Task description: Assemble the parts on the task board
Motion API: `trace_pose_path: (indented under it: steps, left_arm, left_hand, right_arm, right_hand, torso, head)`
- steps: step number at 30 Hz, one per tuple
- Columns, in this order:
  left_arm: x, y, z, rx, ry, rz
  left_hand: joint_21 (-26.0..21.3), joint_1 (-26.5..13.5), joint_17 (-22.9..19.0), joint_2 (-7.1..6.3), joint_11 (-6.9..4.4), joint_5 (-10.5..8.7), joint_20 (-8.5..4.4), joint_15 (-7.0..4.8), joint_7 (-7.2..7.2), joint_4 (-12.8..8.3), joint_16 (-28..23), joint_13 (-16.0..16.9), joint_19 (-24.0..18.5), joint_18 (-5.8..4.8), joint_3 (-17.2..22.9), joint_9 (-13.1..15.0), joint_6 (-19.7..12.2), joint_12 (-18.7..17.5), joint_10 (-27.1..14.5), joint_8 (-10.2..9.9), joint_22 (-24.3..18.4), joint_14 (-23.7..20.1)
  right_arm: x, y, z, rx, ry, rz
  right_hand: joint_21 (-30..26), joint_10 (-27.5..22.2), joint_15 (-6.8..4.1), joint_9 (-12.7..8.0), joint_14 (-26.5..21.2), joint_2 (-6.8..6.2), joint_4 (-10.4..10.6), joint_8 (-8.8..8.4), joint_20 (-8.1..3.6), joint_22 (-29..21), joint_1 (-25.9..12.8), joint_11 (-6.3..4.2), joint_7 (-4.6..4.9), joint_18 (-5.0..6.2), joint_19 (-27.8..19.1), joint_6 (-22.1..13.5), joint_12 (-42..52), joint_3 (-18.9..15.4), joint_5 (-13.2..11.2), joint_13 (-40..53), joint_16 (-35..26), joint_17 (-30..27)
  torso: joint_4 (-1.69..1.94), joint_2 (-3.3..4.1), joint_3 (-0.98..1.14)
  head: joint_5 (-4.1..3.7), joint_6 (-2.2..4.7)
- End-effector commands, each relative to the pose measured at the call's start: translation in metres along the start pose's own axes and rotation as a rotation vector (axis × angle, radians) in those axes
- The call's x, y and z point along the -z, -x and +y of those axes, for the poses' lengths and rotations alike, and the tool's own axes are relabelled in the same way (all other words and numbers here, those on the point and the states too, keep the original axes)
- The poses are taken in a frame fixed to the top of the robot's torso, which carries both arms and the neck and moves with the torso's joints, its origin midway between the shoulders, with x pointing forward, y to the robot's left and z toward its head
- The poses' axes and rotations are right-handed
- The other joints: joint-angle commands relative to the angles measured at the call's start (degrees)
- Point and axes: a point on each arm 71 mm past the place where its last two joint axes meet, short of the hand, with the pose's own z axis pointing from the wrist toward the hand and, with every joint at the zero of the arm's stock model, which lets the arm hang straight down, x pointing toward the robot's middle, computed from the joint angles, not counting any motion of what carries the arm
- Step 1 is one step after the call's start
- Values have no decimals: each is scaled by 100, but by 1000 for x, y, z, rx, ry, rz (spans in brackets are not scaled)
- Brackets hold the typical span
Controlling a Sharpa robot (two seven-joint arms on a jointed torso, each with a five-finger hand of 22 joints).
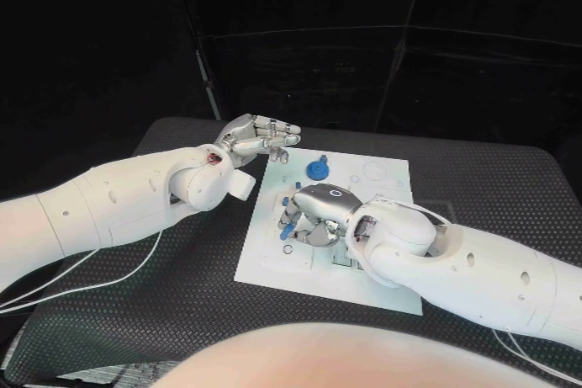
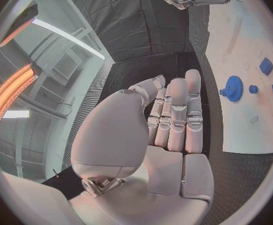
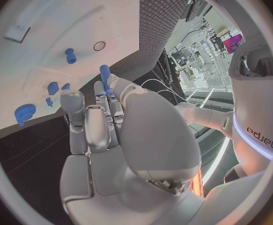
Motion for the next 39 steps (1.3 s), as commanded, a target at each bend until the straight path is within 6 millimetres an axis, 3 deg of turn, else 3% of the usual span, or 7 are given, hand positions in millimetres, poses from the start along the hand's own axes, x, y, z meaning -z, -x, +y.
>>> trace_pose_path:
  steps: [1, 13, 39]
  left_arm:
    - [-1, -2, -2, 8, -8, 12]
    - [-1, -2, -1, 8, -7, 12]
    - [-2, -2, -1, 9, -6, 13]
  left_hand:
    - [-30, 16, -8, 19, 16, 36, 7, -11, 10, -25, -36, -7, -20, 73, 4, -2, -35, 20, -40, -19, -3, -47]
    - [-30, 16, -8, 19, 16, 36, 7, -11, 10, -25, -36, -7, -20, 73, 4, -2, -35, 20, -40, -19, -3, -47]
    - [-30, 16, -8, 19, 16, 36, 7, -11, 10, -25, -36, -7, -20, 73, 4, -2, -35, 20, -40, -19, -3, -47]
  right_arm:
    - [-2, -4, 2, 28, 30, 32]
    - [-3, -17, 0, 47, 22, 96]
    - [-6, -25, -5, 100, -16, 135]
  right_hand:
    - [39, 180, -8, 2, 96, 24, -4, -11, 26, 5, -37, -154, 18, -48, -20, 0, -17, 38, 24, 11, 21, 9]
    - [40, 180, -8, 2, 97, 24, -8, -10, 27, 6, -45, -154, 19, -48, -21, 0, -19, 42, 27, 11, 23, 14]
    - [38, 186, -5, 5, 96, 21, -19, -5, 30, 0, -95, -153, 18, -47, -28, 6, -24, 48, 24, 14, 26, 14]
  torso:
    - [-3, -3, 5]
    - [-2, -1, 0]
    - [-5, -1, 0]
  head:
    - [5, -1]
    - [14, -1]
    - [26, -1]
